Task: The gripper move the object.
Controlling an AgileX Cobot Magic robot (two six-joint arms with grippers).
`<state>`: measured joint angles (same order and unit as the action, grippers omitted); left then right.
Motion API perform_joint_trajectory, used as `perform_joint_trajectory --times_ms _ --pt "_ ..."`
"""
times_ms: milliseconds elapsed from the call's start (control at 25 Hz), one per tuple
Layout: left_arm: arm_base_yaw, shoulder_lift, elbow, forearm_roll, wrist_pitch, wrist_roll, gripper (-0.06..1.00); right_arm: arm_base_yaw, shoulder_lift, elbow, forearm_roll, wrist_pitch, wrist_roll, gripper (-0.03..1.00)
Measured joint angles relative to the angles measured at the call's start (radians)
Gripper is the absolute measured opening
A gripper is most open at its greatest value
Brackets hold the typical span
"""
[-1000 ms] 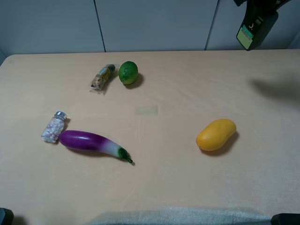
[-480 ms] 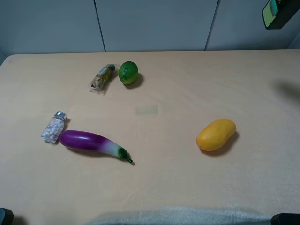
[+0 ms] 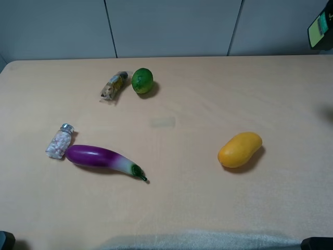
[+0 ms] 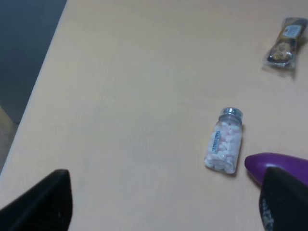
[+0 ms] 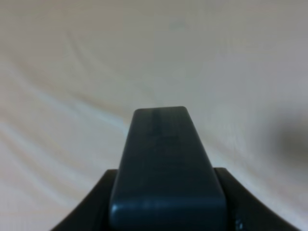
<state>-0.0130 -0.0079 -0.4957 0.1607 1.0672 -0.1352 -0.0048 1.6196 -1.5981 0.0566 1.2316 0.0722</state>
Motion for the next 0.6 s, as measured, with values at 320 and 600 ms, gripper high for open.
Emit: perform_joint_trajectory --times_ms 320,600 --pt "0.000 0.000 0.000 0.000 0.000 0.000 0.85 0.000 -0.064 0.187 0.003 -0.002 0.000 0.30" --pt "0.000 0.000 0.000 0.000 0.000 0.000 0.85 0.000 -0.065 0.317 0.001 -0.004 -0.026 0.30"
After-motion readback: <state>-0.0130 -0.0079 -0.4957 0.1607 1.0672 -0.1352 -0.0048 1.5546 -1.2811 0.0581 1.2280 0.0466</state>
